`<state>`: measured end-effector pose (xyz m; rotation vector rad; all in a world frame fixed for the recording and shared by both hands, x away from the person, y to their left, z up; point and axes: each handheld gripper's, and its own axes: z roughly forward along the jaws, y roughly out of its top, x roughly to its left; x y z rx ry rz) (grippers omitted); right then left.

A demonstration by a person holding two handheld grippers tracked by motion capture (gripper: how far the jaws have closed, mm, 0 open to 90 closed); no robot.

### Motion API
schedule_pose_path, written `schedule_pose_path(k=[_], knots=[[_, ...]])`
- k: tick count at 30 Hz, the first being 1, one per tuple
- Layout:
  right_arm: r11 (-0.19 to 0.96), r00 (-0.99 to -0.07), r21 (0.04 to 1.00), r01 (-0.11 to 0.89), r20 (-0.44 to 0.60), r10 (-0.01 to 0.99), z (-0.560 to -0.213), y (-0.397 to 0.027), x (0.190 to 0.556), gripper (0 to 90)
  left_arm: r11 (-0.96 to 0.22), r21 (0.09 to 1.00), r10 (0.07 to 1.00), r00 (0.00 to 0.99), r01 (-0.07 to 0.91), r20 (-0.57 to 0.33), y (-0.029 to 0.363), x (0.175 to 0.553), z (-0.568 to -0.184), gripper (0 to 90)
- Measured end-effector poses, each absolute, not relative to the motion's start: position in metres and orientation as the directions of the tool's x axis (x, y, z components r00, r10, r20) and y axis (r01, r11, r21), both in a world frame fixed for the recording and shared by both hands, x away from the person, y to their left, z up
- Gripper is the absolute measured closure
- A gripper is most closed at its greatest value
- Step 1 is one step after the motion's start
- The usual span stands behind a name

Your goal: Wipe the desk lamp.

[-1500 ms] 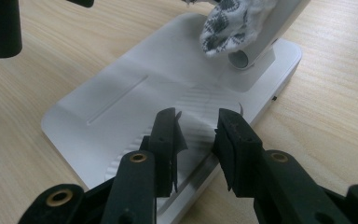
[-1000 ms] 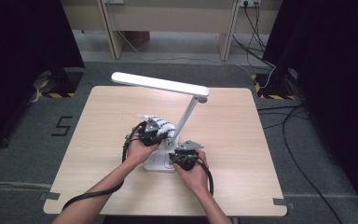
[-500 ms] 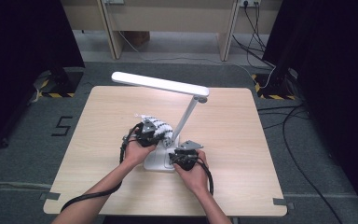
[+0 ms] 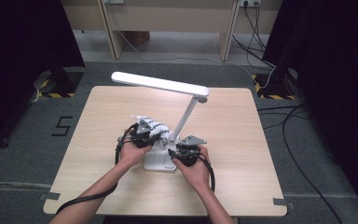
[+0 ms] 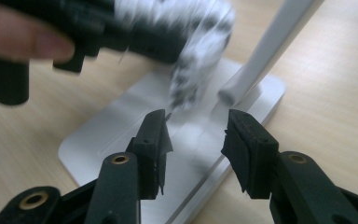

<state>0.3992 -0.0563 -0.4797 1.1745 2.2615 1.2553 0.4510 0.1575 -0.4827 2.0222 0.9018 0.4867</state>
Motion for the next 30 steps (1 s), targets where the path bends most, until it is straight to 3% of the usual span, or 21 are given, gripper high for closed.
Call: schedule_pose_path(k=[9,30], knots=[[0.254,-0.595,0.839,0.482,0.100,0.797,-0.449,-0.066,0.411,55.9,-0.376,0.824,0.745,0.668,0.424,-0.003,0.154,0.448,-0.488,84.1],[0.228,-0.570,0.869,0.440,0.074,0.818,-0.430,-0.065,0.413,48.0,-0.463,0.781,0.716,0.696,0.418,0.053,0.151,0.449,-0.493,84.0]])
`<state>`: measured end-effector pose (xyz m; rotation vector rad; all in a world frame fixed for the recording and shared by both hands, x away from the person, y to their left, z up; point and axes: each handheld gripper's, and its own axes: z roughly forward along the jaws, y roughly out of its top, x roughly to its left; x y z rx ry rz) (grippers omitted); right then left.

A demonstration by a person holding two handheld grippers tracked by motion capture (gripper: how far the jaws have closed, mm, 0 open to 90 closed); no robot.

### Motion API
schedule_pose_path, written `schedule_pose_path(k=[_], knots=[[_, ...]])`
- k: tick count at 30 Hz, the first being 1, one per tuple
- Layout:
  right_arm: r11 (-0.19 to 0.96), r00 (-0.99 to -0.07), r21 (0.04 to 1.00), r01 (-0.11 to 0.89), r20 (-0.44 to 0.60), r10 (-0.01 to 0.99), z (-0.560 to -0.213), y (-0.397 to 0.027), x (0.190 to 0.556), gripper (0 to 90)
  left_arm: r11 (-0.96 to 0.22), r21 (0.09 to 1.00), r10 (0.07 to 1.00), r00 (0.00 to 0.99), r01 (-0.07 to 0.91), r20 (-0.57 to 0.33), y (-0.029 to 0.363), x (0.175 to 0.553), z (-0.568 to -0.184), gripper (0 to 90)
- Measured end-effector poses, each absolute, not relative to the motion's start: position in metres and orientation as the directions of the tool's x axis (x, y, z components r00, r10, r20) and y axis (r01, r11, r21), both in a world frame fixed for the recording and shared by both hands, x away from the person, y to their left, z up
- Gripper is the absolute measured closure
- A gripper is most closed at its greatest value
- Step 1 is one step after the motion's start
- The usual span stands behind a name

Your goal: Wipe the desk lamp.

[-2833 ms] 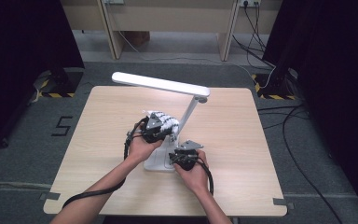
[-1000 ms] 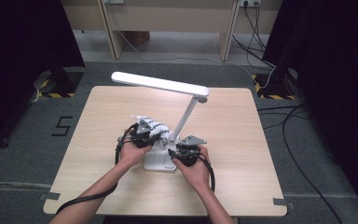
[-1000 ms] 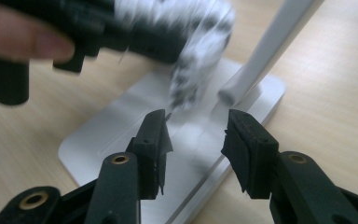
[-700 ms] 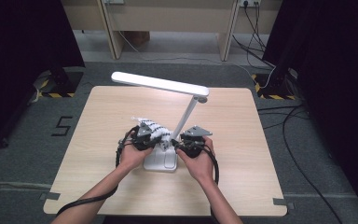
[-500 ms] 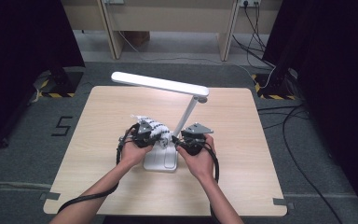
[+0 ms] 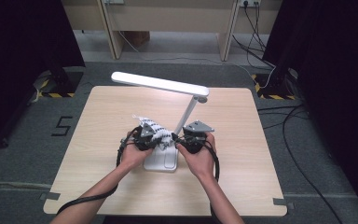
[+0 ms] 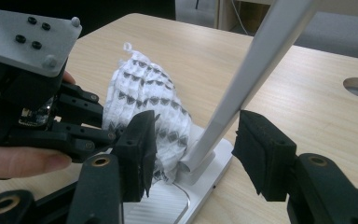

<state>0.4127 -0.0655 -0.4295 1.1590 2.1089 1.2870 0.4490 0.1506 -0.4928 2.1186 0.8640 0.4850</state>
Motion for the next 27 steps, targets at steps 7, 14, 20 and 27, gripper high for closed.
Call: schedule_pose_path(k=[7,14,20,27], knots=[[0.230,-0.576,0.869,0.439,0.076,0.814,-0.430,-0.066,0.412,48.2,-0.466,0.774,0.703,0.710,0.429,0.030,0.153,0.437,-0.492,84.1],[0.233,-0.578,0.868,0.438,0.074,0.813,-0.429,-0.068,0.411,48.4,-0.499,0.757,0.675,0.737,0.422,0.033,0.158,0.416,-0.491,84.2],[0.228,-0.573,0.867,0.443,0.078,0.816,-0.430,-0.070,0.410,48.5,-0.526,0.740,0.650,0.759,0.419,0.032,0.164,0.394,-0.494,84.2],[0.232,-0.572,0.866,0.443,0.074,0.817,-0.428,-0.071,0.410,48.5,-0.525,0.739,0.634,0.773,0.423,0.008,0.174,0.368,-0.494,84.3]])
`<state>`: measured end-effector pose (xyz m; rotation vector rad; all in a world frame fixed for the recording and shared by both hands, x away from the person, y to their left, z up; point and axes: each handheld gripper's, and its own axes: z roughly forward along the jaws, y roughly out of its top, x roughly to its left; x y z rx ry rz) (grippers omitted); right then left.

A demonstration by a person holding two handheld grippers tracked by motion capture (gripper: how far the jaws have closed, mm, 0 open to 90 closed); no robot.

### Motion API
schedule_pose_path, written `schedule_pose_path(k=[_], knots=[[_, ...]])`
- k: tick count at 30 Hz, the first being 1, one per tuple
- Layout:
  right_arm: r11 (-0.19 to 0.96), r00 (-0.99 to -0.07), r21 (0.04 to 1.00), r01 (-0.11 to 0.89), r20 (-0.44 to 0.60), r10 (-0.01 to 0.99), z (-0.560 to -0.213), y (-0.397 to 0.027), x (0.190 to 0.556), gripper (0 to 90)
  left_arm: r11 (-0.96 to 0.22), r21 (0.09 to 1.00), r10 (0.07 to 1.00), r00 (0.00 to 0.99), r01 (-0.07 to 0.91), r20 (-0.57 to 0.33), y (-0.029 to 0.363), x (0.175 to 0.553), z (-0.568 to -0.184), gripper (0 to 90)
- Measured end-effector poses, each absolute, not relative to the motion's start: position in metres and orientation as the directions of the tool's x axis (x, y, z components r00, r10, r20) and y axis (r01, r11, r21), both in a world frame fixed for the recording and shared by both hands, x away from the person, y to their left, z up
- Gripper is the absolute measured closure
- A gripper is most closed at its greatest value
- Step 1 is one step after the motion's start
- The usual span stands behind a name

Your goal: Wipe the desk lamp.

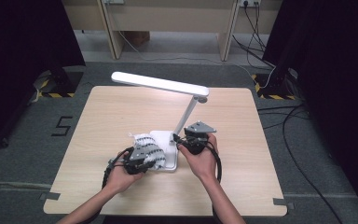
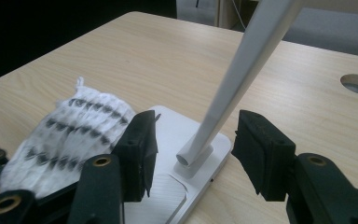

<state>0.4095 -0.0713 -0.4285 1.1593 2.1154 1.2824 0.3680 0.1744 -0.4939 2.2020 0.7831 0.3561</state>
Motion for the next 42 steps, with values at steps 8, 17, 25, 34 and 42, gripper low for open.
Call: schedule_pose_path(k=[8,17,25,34,42], knots=[[0.233,-0.572,0.865,0.445,0.074,0.817,-0.430,-0.073,0.409,48.6,-0.533,0.728,0.619,0.786,0.431,-0.011,0.193,0.338,-0.488,84.2],[0.222,-0.565,0.866,0.448,0.081,0.821,-0.430,-0.076,0.409,48.6,-0.500,0.755,0.666,0.745,0.424,0.023,0.218,0.337,-0.460,84.2],[0.217,-0.569,0.868,0.446,0.088,0.818,-0.430,-0.076,0.410,48.6,-0.503,0.755,0.656,0.754,0.420,0.018,0.200,0.372,-0.466,84.1],[0.200,-0.569,0.883,0.426,0.090,0.817,-0.423,-0.075,0.414,47.7,-0.523,0.742,0.625,0.780,0.419,0.000,0.173,0.388,-0.474,84.1],[0.196,-0.568,0.884,0.424,0.091,0.818,-0.421,-0.072,0.418,47.8,-0.545,0.734,0.572,0.820,0.406,-0.028,0.147,0.388,-0.479,84.1]])
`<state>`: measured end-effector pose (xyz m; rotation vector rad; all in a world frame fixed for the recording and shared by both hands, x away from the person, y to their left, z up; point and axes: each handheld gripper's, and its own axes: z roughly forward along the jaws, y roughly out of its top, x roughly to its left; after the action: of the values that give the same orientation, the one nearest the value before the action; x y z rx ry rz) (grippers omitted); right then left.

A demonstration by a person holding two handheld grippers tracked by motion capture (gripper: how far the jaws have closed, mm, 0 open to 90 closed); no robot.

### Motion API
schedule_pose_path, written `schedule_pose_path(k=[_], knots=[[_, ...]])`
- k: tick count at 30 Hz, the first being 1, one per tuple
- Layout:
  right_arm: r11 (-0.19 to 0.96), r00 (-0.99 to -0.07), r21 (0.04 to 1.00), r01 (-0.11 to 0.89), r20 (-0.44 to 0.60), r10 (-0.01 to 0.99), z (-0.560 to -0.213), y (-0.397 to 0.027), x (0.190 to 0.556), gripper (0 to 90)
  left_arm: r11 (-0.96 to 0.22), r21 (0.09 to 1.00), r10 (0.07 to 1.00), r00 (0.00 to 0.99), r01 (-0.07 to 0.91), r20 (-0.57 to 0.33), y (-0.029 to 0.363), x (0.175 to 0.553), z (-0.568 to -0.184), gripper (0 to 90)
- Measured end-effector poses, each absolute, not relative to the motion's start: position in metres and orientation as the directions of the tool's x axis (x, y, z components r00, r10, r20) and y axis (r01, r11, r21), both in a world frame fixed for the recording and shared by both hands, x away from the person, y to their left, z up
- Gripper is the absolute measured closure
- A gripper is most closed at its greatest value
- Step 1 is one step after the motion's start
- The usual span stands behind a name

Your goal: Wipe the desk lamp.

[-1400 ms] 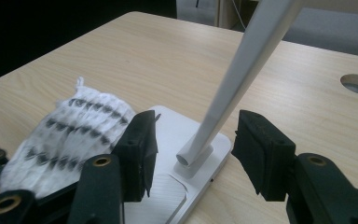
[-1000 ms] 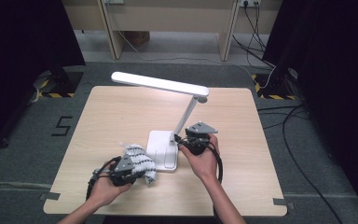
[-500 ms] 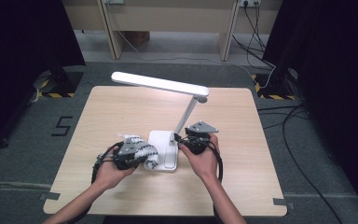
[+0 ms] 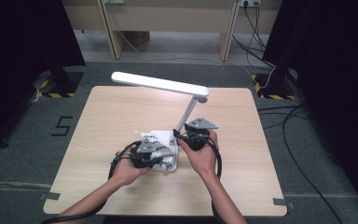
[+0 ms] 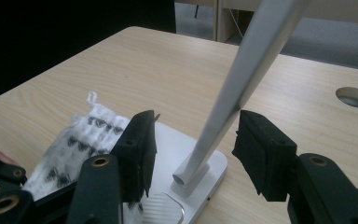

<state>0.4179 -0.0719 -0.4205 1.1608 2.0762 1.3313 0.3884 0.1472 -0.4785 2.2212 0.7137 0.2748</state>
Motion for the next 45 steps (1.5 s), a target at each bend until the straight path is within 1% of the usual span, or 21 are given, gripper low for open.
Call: schedule_pose_path(k=[3,15,20,22,28,35,45], knots=[[0.196,-0.565,0.883,0.427,0.091,0.820,-0.419,-0.072,0.418,47.8,-0.536,0.739,0.551,0.832,0.408,-0.059,0.139,0.386,-0.480,84.1],[0.204,-0.565,0.882,0.425,0.083,0.821,-0.417,-0.072,0.418,47.7,-0.548,0.762,0.472,0.880,0.347,-0.061,0.107,0.379,-0.474,84.0],[0.207,-0.568,0.883,0.422,0.080,0.819,-0.416,-0.073,0.418,47.8,-0.541,0.775,0.441,0.895,0.326,-0.068,0.104,0.372,-0.468,84.0],[0.206,-0.570,0.882,0.424,0.082,0.818,-0.416,-0.073,0.418,47.8,-0.539,0.779,0.445,0.894,0.320,-0.060,0.107,0.370,-0.465,84.0],[0.202,-0.567,0.883,0.424,0.084,0.820,-0.416,-0.073,0.419,47.8,-0.513,0.782,0.520,0.853,0.353,-0.045,0.132,0.378,-0.459,84.0],[0.197,-0.562,0.885,0.421,0.084,0.823,-0.415,-0.073,0.420,48.0,-0.469,0.770,0.624,0.780,0.432,-0.058,0.164,0.404,-0.469,84.0],[0.201,-0.567,0.886,0.419,0.083,0.819,-0.416,-0.073,0.419,48.1,-0.408,0.788,0.686,0.724,0.461,-0.069,0.166,0.437,-0.482,84.0]])
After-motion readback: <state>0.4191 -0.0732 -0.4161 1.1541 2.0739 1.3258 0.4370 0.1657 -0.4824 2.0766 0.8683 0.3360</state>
